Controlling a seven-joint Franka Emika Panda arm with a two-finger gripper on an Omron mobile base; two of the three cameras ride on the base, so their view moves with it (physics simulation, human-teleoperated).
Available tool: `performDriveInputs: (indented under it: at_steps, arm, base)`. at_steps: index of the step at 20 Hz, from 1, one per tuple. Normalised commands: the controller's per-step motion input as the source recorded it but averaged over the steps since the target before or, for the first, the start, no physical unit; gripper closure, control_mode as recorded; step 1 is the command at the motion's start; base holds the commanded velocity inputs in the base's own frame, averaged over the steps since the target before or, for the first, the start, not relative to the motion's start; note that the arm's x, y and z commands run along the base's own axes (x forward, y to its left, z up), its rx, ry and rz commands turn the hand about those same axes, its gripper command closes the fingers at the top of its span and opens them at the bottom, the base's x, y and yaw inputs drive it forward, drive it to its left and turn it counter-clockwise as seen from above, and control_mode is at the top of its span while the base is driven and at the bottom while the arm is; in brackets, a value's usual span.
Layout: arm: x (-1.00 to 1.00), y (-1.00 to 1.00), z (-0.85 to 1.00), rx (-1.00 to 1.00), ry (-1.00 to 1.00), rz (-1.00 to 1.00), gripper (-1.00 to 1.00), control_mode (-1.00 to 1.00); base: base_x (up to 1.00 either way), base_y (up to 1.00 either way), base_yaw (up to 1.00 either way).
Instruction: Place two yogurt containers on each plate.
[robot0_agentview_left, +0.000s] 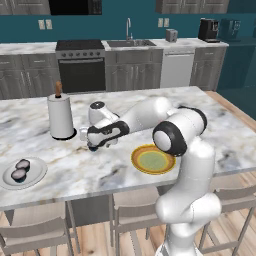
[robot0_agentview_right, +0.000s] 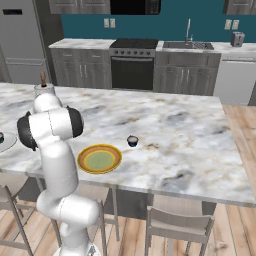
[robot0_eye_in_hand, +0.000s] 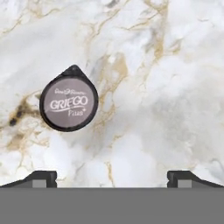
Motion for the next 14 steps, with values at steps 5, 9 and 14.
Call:
performDriveInputs:
  at_steps: [5,9,14]
  arm:
    - [0.29,0.08,-0.13,0.0,0.0,0.04,-1.0,-1.0]
    - [0.17,0.1,-0.06,0.0,0.02,0.0,-1.0,-1.0]
    - [0.09,0.24,-0.01,0.0,0.05,0.0,-1.0,-1.0]
  base:
    - [0.0,0.0,0.0]
    - [0.0,0.0,0.0]
    - [0.0,0.0,0.0]
